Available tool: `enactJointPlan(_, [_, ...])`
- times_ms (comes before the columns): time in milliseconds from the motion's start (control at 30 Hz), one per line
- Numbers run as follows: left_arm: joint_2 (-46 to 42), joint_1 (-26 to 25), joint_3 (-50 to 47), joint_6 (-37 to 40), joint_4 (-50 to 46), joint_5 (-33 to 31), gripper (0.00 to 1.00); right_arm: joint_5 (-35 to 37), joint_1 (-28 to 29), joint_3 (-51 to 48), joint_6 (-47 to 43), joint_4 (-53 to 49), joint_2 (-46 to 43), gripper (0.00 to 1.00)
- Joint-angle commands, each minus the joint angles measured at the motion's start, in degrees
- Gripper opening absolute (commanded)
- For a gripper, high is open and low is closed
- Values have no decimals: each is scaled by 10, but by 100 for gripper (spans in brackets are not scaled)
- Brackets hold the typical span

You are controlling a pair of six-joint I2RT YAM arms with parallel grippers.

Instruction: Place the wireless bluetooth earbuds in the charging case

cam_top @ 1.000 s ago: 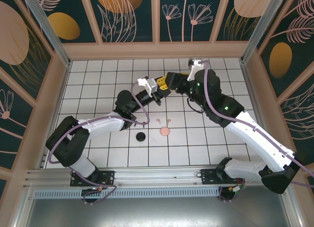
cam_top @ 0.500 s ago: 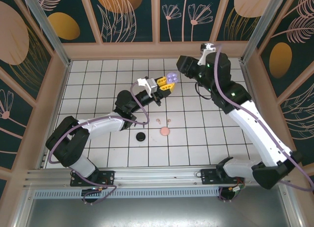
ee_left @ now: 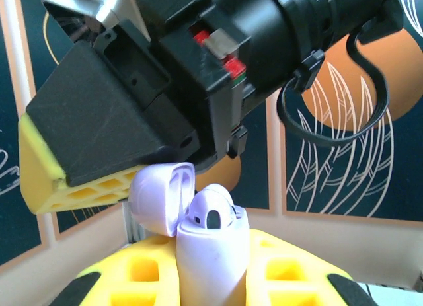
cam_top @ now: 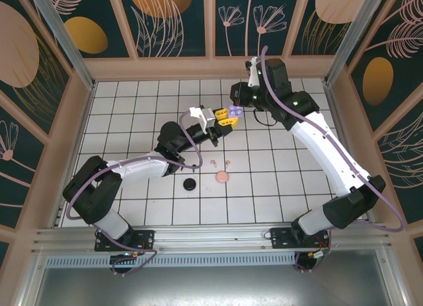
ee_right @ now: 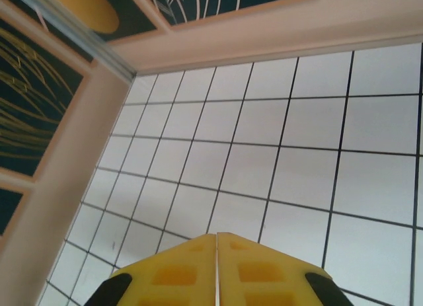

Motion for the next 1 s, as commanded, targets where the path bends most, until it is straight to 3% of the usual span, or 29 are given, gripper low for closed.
enactJointPlan(0, [5,0,23,-10,6,-13,0,-52,19,-44,-22,-64,-54,7])
enactJointPlan(167, [11,0,28,-22,6,-22,0,-45,23,-130,12,-35,-124,7])
enactJointPlan(267, [18,1,27,-46,11,-30,0,31,1,-152,57,-19,-155,10])
enactJointPlan(367, [23,1,24,-90,-15,-61,0,63,-44,-197,110,21,-198,29])
enactJointPlan(533, [53,8,30,-186,-107,-114,0,68,-66,-298,159,69,-228,42])
enactJointPlan(733, [162,42,110,-318,-265,-64,0,83,-63,-422,194,117,-236,48])
enactJointPlan(967, [256,44,163,-406,-338,-54,0,88,-59,-471,209,141,-231,50])
